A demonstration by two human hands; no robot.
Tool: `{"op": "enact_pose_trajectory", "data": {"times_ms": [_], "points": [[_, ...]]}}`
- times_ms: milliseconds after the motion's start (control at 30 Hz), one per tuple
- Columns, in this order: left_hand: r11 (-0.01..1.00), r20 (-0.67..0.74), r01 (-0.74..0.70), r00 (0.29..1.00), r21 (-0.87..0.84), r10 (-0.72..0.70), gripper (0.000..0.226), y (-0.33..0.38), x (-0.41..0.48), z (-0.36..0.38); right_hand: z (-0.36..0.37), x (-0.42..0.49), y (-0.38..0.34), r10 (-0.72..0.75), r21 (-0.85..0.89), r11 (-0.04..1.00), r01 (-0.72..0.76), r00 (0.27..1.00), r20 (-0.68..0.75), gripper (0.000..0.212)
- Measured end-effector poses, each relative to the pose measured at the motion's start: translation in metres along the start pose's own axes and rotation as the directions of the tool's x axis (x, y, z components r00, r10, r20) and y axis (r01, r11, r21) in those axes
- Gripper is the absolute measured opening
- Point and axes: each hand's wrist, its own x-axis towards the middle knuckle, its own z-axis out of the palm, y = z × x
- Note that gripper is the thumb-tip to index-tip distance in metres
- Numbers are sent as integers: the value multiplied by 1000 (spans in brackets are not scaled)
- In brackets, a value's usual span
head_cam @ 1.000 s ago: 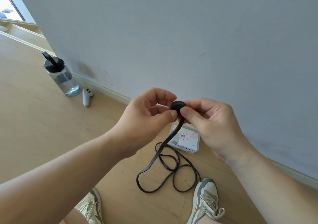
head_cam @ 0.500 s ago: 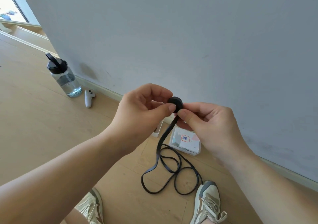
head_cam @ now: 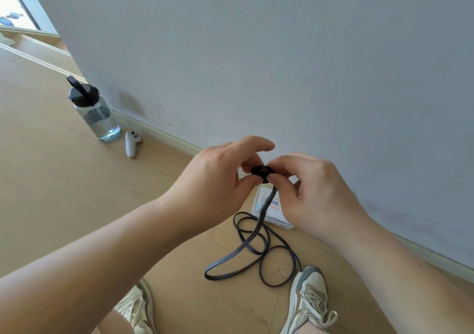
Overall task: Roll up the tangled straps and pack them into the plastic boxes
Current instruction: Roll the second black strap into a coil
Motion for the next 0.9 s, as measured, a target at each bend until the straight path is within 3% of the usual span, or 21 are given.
{"op": "enact_pose_trajectory", "data": {"times_ms": [67, 167, 267, 333, 400, 467, 533, 667, 733, 767, 833, 900], "points": [[984, -5, 116, 993, -137, -118, 36, 3, 1, -4, -2, 0, 0, 129, 203, 971, -125, 992, -5, 17], [828, -12, 314, 933, -464, -361, 29, 7, 5, -12, -5, 4, -6, 322, 679, 657, -328, 936, 140, 16], [630, 58, 358, 894, -689, -445, 27, 8, 4, -13, -4, 5, -11, 335, 795, 528, -298, 934, 128, 16], [594, 107, 381, 890, -708, -444, 23, 11, 2, -11, -5, 5, -10, 328, 802, 525, -284, 937, 117, 15], [718, 90, 386, 905, -579, -415, 17, 11, 1, -8, -5, 3, -6, 321, 728, 621, -291, 942, 103, 16], [877, 21, 321, 942, -357, -336, 14, 8, 0, -5, -3, 1, -1, 286, 515, 812, -275, 956, 59, 20], [968, -35, 182, 981, -175, -191, 14, 3, 0, -2, -1, -1, -1, 189, 291, 939, -185, 982, 14, 25], [998, 8, 58, 998, -14, -58, 36, 4, -3, 2, 1, -1, 0, -15, 62, 998, 15, 1000, -9, 23], [995, -4, 89, 996, -33, -89, 34, 6, -3, 3, 3, -1, 1, 25, 117, 993, -23, 999, -21, 24], [982, -11, 159, 987, -106, -161, 31, 6, -1, 1, 2, 0, 1, 107, 224, 970, -98, 994, -26, 23], [895, -7, 312, 944, -319, -331, 28, 8, 3, -5, -2, 4, 1, 283, 523, 809, -268, 958, 52, 19], [764, 18, 372, 904, -527, -428, 27, 10, 5, -10, -5, 6, 0, 331, 664, 673, -326, 935, 124, 16]]}}
